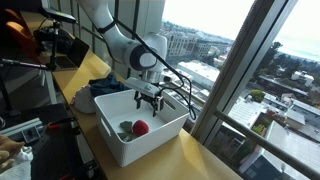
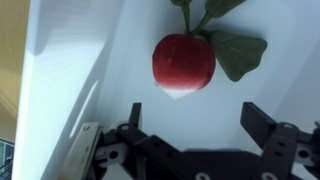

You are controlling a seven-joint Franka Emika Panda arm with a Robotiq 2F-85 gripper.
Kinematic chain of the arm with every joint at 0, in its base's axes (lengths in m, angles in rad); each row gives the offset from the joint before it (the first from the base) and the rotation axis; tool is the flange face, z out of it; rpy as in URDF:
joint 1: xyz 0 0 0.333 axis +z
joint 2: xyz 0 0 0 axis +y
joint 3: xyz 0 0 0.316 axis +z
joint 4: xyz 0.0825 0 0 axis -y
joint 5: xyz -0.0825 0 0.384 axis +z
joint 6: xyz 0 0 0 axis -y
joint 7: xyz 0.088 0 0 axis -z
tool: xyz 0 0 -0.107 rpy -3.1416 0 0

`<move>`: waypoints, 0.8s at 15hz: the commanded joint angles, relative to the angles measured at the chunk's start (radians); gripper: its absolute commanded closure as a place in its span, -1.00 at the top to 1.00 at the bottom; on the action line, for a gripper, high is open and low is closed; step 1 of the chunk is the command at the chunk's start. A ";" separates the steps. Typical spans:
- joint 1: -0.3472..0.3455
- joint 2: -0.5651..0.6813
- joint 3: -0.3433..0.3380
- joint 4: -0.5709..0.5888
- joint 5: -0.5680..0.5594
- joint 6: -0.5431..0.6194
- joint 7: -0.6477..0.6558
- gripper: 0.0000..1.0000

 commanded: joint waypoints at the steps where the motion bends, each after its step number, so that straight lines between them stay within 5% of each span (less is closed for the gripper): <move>1: -0.005 0.037 -0.001 0.022 0.019 0.017 0.004 1.00; 12: -0.013 0.141 -0.003 0.054 0.018 0.010 0.017 1.00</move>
